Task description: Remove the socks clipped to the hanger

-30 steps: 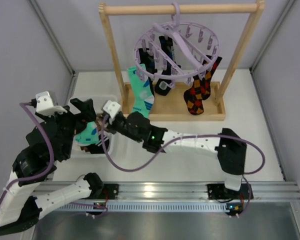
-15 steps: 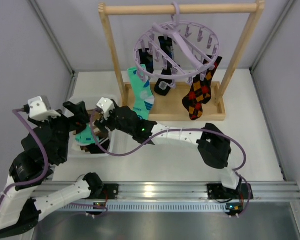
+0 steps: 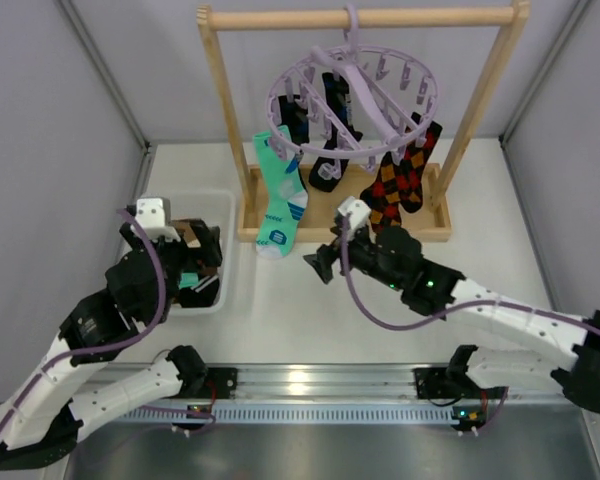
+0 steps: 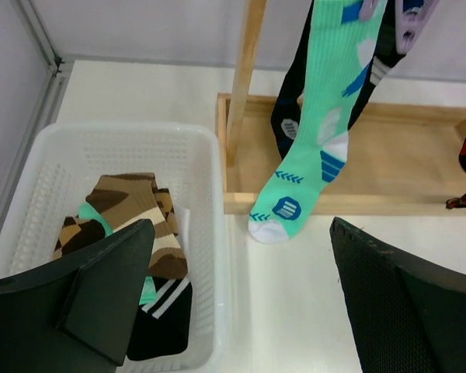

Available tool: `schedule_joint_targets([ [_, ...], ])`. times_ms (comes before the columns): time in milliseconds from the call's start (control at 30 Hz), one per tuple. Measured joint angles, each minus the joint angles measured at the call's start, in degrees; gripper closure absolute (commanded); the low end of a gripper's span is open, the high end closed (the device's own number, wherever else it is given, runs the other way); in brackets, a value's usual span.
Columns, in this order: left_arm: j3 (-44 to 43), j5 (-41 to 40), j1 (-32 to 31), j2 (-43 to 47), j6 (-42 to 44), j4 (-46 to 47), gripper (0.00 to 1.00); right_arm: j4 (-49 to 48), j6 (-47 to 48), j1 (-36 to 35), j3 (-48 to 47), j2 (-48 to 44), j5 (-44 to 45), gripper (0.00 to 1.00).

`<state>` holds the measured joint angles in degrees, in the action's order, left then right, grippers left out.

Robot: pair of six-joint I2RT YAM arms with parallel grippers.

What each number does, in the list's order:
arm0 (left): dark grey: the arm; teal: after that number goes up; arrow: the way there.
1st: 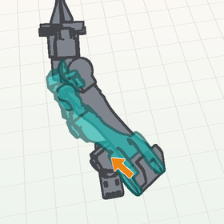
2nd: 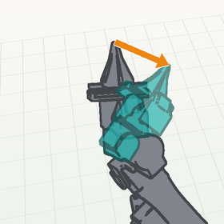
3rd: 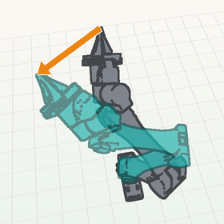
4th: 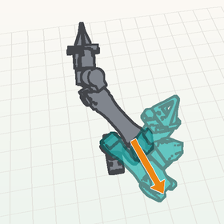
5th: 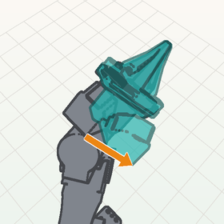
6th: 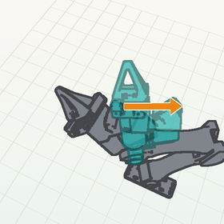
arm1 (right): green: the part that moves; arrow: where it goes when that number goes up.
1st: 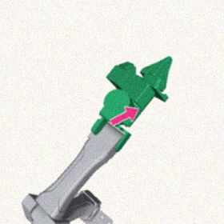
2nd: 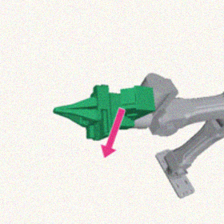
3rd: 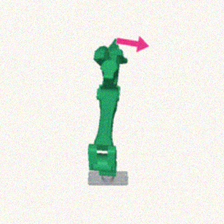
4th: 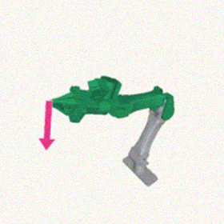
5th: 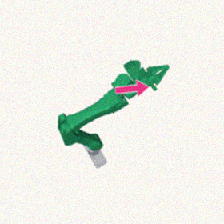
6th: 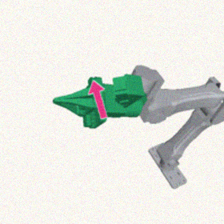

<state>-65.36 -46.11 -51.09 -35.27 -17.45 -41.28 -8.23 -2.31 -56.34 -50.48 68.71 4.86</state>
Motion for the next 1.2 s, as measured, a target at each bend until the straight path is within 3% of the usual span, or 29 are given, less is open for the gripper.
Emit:
schedule_joint_targets([
  [167, 4.79, 1.62, 0.0, -0.35, -0.63, -0.39, 0.02, 8.24, -2.38, 7.65, 10.19, -18.23, 0.57, 0.12],
  [300, 5.03, 3.48, 0.0, -2.29, -0.66, -0.33, 0.02, 12.61, -2.82, 19.39, 11.61, -24.44, 1.2, 0.06],
  [467, 5.05, 5.18, 0.0, -4.07, -0.66, -0.33, 0.02, 12.0, 0.79, 29.33, 12.13, -22.58, -4.15, 0.05],
  [700, 5.05, 7.74, 0.0, -4.28, -0.17, -0.31, 0.01, 6.4, 7.39, 40.57, 12.11, -12.63, -24.0, 0.12],
  [900, 5.05, 10.84, 0.0, -4.37, 0.61, -0.31, 0.02, -4.13, 8.31, 46.49, 12.0, -5.18, -38.99, 0.32],
  [933, 5.05, 11.52, 0.0, -4.39, 0.68, -0.31, 0.02, -5.49, 8.26, 46.82, 11.96, -3.93, -40.98, 0.39],
  [1000, 5.03, 12.81, 0.0, -4.66, 0.68, -0.31, 0.01, -7.91, 7.8, 46.86, 11.89, -2.14, -43.95, 0.56],
  [1033, 4.92, 13.6, 0.0, -4.79, 0.66, -0.35, 0.01, -9.16, 7.32, 46.86, 11.91, -1.55, -45.42, 0.77],
  [1100, 4.11, 14.88, 0.0, -5.16, 0.42, -0.39, 0.02, -11.54, 5.95, 46.86, 11.98, -1.38, -47.5, 0.97],
  [1200, 1.53, 17.29, 0.0, -5.53, -0.7, -0.33, 0.01, -17.92, 2.84, 46.82, 13.84, -2.45, -49.09, 0.98],
])
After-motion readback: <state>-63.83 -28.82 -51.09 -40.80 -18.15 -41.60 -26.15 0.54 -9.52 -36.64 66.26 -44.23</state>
